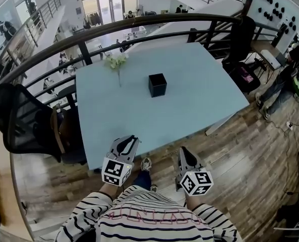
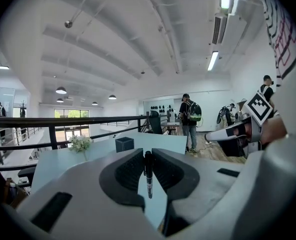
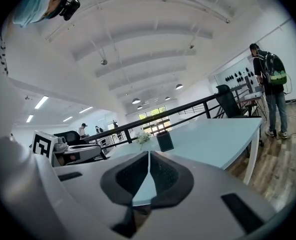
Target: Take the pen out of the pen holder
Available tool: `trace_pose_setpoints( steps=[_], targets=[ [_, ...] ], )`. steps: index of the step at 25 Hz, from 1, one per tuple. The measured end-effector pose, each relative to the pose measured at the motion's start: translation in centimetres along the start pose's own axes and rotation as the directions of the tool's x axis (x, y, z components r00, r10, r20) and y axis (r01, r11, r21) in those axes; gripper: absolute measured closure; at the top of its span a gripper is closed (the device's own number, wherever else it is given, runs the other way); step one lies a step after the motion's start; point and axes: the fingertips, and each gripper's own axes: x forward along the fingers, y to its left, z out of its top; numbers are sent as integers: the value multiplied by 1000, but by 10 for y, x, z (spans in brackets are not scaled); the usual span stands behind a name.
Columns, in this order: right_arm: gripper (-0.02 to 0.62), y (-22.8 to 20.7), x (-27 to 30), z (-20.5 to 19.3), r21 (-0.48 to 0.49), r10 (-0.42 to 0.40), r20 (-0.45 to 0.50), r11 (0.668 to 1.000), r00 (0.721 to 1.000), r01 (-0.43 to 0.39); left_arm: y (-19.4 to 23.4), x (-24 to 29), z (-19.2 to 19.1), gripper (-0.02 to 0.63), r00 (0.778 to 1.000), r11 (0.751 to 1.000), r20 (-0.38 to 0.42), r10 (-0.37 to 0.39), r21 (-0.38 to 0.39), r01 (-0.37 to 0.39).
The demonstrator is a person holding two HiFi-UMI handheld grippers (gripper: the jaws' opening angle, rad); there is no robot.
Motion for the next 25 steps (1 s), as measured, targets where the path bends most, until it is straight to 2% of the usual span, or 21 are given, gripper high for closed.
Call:
trace_pose_setpoints(
  steps=[10,25],
  targets=[
    [568,7,-2,0,-66,-1,-13,998,1000,0,-6,-11,-11,535,1000,999,-17,16,-31,-16],
    [568,-4,-2,4,-65,3,1,998,1000,-3,-15,2,-5,535,1000,1000,-8,19,-23,-19]
  ],
)
